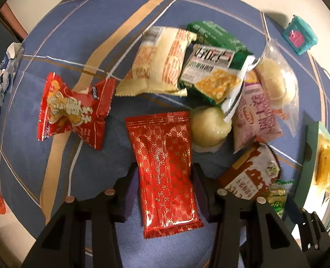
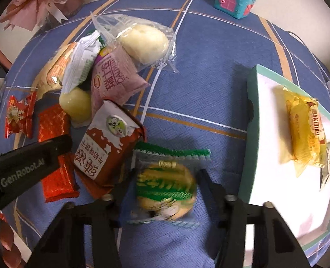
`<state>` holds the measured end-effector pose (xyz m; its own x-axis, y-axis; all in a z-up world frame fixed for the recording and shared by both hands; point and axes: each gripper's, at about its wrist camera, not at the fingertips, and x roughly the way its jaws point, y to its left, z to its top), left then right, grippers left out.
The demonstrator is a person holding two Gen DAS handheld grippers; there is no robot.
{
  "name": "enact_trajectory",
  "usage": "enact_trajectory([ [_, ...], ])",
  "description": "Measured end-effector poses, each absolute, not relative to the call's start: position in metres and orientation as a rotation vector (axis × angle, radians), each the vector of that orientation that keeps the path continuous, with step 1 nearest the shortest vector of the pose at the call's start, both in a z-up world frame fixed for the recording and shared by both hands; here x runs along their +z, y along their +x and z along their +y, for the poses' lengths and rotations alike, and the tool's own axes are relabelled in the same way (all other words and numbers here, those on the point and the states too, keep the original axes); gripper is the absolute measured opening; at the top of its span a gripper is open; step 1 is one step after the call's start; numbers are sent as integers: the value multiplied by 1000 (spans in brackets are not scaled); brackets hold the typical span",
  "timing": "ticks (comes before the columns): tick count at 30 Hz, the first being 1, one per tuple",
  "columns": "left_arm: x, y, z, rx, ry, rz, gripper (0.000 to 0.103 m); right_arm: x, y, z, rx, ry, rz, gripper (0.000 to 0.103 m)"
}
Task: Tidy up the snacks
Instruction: 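Grasp the green cookie packet with the right tool while the left grasps the red pastry packet, then carry both packets into the white tray and open both tools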
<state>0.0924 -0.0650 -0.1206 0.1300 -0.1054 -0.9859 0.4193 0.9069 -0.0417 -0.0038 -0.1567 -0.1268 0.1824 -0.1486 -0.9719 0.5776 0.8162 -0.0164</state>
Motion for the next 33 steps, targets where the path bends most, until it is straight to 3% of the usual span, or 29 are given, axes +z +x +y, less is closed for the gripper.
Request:
enact_trajectory([
  [17,-38,87,-45,-431,188,1212,48,-53,-36,-187,-560,528,1164,53],
  [33,-22,16,-143,-638,291,1162,48,-33,-130,-279,-854,678,1048,53],
])
